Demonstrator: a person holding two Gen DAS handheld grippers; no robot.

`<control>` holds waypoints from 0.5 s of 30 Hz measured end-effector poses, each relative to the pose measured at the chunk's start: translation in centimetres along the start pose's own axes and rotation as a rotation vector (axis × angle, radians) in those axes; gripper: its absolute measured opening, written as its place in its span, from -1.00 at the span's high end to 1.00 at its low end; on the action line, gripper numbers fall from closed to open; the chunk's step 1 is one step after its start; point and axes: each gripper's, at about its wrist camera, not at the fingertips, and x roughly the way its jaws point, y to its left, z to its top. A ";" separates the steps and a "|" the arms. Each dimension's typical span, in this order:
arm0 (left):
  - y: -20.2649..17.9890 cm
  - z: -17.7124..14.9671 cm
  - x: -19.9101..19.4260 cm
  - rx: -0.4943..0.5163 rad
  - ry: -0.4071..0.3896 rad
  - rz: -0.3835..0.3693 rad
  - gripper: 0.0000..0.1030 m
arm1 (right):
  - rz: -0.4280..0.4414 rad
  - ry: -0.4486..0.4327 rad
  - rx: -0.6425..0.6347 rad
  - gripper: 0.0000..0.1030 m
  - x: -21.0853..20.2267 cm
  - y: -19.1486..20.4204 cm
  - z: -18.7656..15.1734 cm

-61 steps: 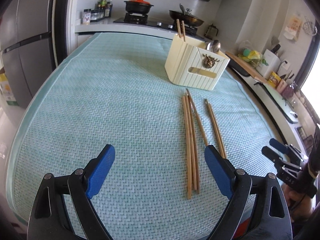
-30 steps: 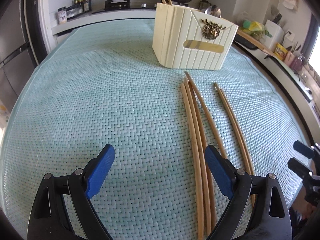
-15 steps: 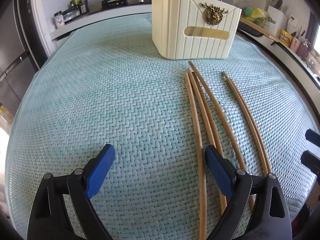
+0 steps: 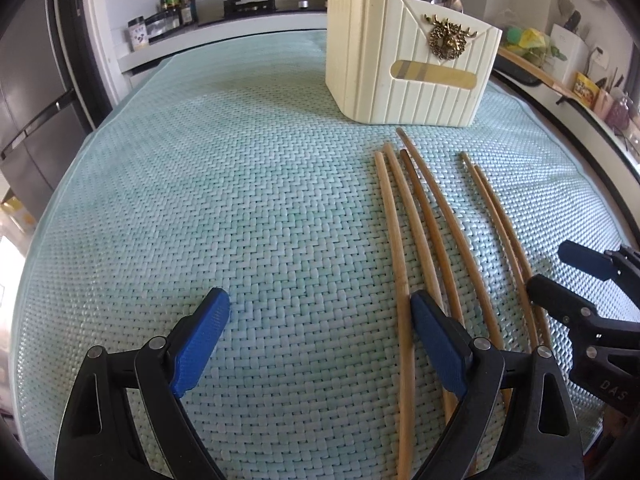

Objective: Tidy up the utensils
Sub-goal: 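Lower the left tool onto a wooden chopstick while the right tool closes on another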

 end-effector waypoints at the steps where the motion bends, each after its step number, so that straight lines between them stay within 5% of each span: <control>1: 0.0 0.0 0.0 0.001 0.001 0.005 -0.79 | -0.005 0.013 0.003 -0.03 0.2 -0.2 -0.2; 15: 0.4 2.4 1.7 0.014 0.041 -0.006 -0.81 | -0.038 0.025 -0.015 0.12 1.2 -2.4 1.3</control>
